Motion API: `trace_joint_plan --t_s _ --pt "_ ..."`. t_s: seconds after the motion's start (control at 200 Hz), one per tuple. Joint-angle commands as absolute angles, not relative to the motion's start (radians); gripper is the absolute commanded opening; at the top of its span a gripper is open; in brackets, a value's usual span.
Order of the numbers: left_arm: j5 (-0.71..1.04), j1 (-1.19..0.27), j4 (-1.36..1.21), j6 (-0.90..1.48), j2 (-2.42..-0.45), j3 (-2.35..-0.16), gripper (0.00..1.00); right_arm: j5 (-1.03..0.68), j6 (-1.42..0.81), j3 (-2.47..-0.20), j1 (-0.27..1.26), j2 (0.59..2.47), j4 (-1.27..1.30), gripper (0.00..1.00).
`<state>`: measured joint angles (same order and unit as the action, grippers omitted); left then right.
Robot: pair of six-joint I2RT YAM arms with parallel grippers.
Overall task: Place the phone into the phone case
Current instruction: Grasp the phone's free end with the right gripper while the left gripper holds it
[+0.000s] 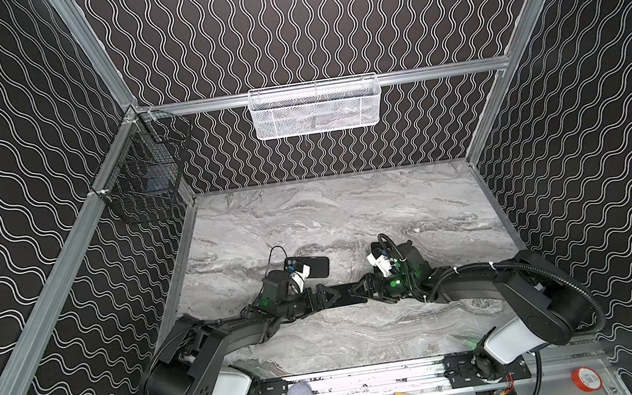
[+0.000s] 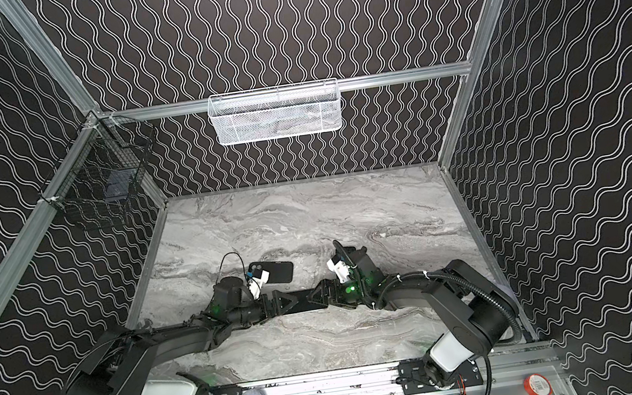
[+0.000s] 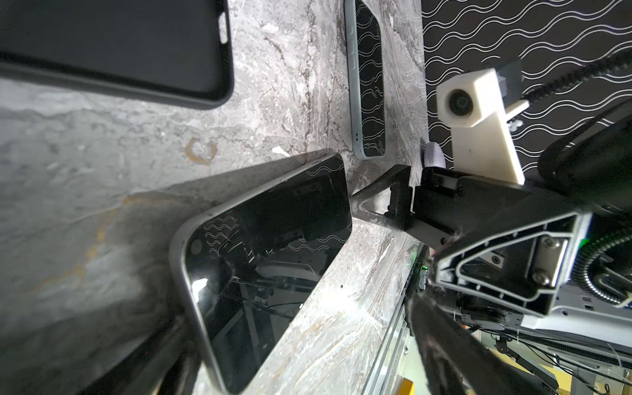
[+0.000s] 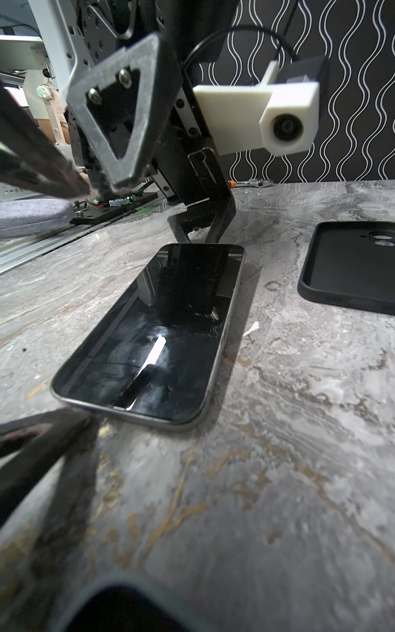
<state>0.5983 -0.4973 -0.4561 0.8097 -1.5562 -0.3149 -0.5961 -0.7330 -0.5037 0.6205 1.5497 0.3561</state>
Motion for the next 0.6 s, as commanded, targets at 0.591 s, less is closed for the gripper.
trace_joint_plan --t_s 0.591 --pt "0.514 -0.491 -0.223 0.87 -1.438 -0.316 0.85 -0.587 -0.775 -0.431 0.624 1.582 0.37 0.95"
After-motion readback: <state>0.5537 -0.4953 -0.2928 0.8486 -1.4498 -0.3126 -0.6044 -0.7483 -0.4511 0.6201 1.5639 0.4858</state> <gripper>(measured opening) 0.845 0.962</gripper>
